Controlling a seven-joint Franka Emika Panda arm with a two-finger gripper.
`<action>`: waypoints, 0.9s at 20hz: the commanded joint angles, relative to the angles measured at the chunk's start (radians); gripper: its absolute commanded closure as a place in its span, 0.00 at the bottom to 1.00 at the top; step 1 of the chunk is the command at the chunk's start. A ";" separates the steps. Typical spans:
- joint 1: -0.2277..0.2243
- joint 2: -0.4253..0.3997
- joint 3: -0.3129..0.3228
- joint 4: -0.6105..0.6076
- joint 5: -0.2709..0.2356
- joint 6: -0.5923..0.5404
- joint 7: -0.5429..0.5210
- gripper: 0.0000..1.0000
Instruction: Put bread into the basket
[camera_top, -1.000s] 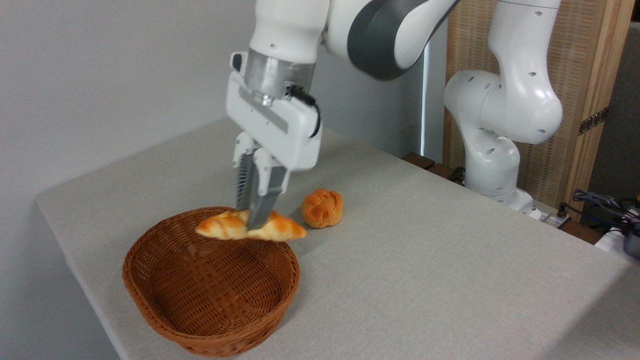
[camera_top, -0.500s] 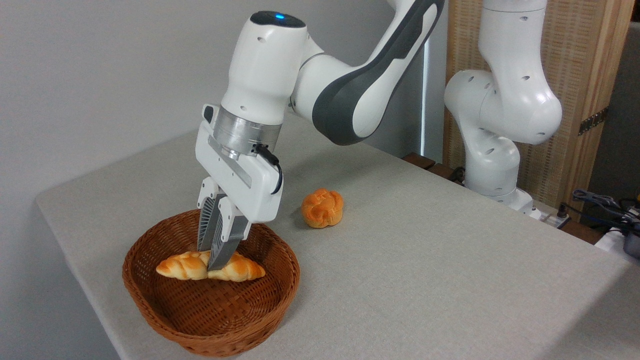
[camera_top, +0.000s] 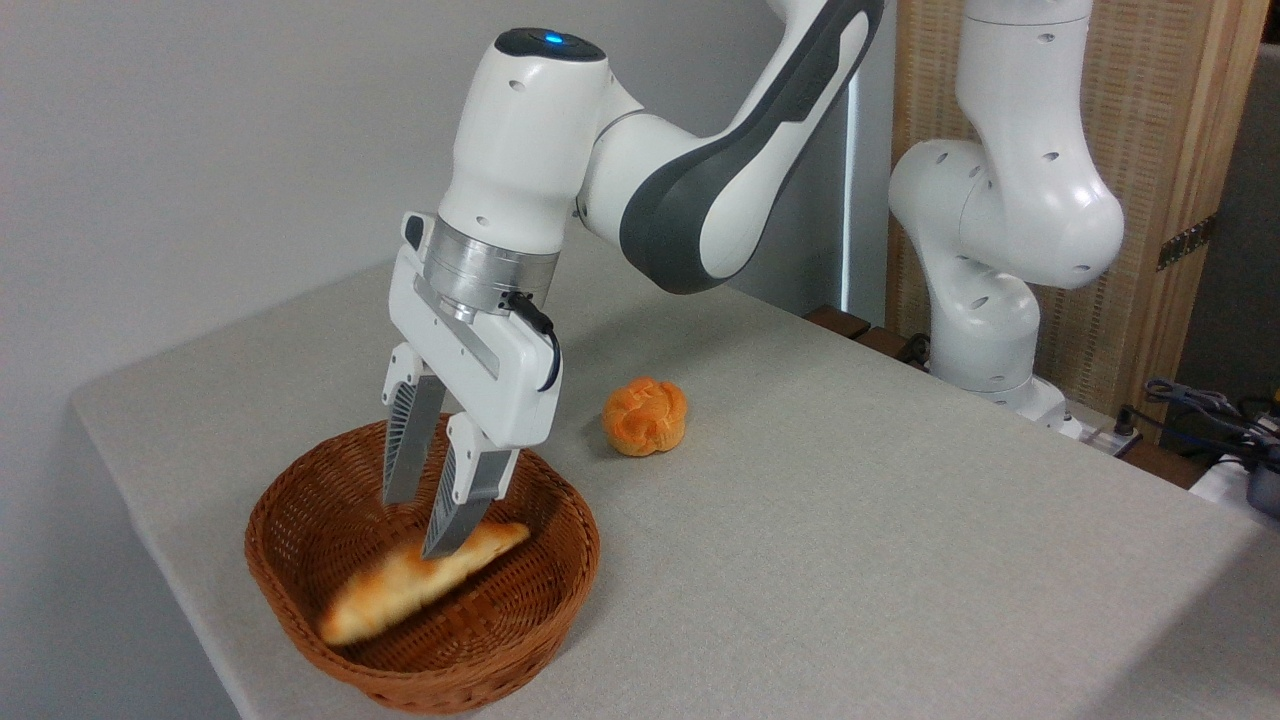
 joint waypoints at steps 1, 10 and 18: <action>0.003 -0.010 0.002 0.007 -0.023 0.006 0.001 0.00; 0.007 -0.166 0.008 0.012 -0.009 -0.218 -0.090 0.00; 0.012 -0.192 0.010 0.214 0.090 -0.703 -0.224 0.00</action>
